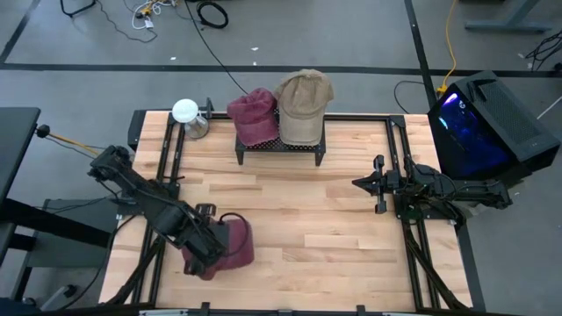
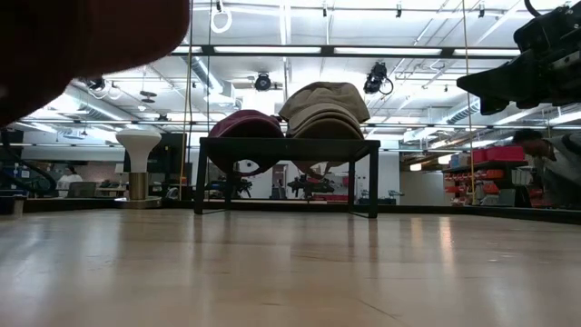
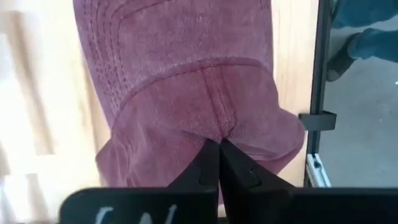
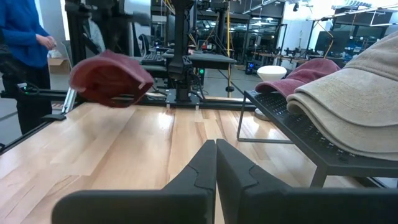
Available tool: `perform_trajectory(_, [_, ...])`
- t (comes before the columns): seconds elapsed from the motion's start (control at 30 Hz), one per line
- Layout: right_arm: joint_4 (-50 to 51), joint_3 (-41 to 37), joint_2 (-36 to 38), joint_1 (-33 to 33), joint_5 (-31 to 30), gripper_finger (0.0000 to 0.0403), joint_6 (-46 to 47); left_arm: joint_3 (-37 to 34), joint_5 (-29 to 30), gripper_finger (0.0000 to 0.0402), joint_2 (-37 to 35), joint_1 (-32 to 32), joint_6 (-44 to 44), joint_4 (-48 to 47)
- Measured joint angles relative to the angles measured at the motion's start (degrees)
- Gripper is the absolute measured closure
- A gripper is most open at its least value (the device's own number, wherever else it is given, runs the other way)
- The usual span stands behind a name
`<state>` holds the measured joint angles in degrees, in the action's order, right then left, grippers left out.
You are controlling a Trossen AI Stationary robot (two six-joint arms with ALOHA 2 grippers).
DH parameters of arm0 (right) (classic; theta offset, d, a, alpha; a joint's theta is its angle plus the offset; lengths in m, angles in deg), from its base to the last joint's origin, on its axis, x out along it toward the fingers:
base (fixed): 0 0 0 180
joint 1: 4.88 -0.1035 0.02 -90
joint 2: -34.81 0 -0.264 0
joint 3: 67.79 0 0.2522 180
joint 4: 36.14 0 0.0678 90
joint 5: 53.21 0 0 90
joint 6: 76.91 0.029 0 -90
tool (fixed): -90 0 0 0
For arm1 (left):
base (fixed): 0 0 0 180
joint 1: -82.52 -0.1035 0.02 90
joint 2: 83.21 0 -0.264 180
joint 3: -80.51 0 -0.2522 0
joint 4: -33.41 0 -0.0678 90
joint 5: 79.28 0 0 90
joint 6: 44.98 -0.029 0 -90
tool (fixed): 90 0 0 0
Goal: Pick & Place hat
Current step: Stack the red cap on the red cap on the shelf
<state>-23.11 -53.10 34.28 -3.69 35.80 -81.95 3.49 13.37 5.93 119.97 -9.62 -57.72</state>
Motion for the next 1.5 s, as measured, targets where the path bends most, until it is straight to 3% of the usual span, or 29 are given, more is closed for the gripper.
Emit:
perform_trajectory(0.37, [0.0, 0.0, 0.0, 0.0, 0.0, 0.0392, 0.0, 12.9, 3.6, 0.0401, 0.0, -6.6, -10.6, -12.2])
perform_trajectory(0.53, [0.0, 0.0, 0.0, 0.0, 0.0, 0.0392, 0.0, 16.4, 6.7, 0.0401, 0.0, -10.0, -15.1, -12.6])
perform_trajectory(0.97, [0.0, 0.0, 0.0, 0.0, 0.0, 0.0392, 0.0, 17.0, 14.4, 0.0401, 0.0, -22.1, -37.0, -12.6])
perform_trajectory(1.37, [0.0, 0.0, 0.0, 0.0, 0.0, 0.0392, 0.0, 17.0, 24.0, 0.0401, 0.0, -32.4, -64.6, -12.6])
perform_trajectory(1.5, [0.0, 0.0, 0.0, 0.0, 0.0, 0.0392, 0.0, 17.0, 27.3, 0.0401, 0.0, -35.3, -70.1, -12.7])
